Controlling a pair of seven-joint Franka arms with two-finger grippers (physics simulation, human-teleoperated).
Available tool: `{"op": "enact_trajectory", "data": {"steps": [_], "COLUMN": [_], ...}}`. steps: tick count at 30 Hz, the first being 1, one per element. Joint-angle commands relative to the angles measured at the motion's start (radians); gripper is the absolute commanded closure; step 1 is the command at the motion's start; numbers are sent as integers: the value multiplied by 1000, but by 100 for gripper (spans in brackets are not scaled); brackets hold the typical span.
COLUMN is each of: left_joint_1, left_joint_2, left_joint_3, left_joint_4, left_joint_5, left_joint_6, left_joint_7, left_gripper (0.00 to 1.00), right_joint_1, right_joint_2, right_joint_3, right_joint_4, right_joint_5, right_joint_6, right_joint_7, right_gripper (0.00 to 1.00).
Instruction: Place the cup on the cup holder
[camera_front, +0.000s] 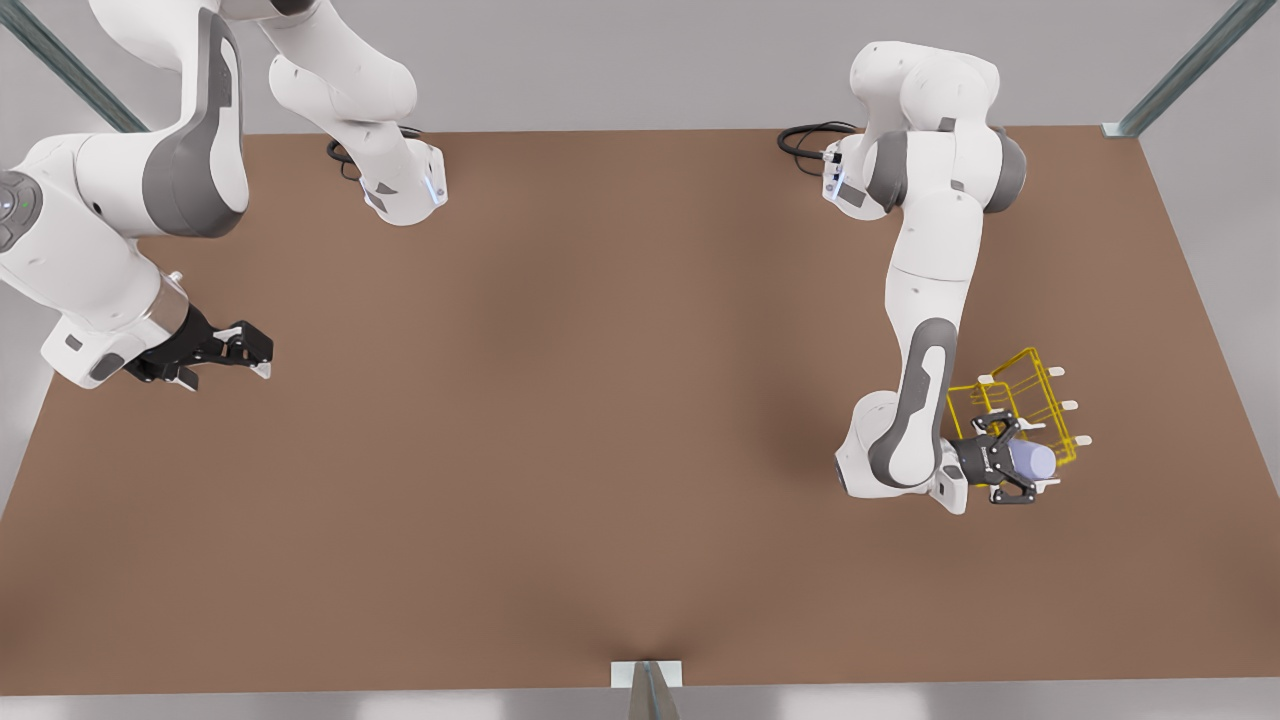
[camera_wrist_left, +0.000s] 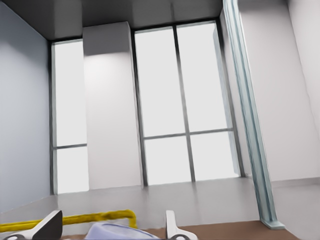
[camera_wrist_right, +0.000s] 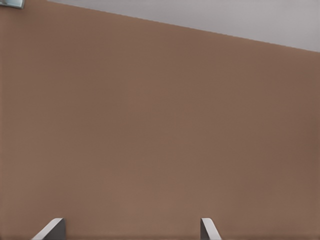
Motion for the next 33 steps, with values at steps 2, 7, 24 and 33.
{"op": "enact_trajectory", "data": {"steps": [2,7,24,33], "left_joint_1": [-8,-170,133,132], "left_joint_2": [-3,-132,-682,-669], "left_joint_3": [-1,-52,-161,-158], "left_joint_4": [0,3,92,112], "left_joint_5": [0,-243,-1478,-1463], "left_joint_6": [-19,-88,114,133], "left_joint_7": [-46,3,2144,2158], "left_gripper": [0,0,0,0], "right_joint_1": [-1,1,1,2], "right_joint_2": [-1,-1,-1,-1], "right_joint_3": [1,1,7,16], "right_joint_4": [2,4,4,4], "right_joint_5": [1,-1,-1,-1], "right_joint_6": [-2,-2,-3,-3], "right_joint_7": [-3,-5,-6,-3], "right_gripper": [0,0,0,0]}}
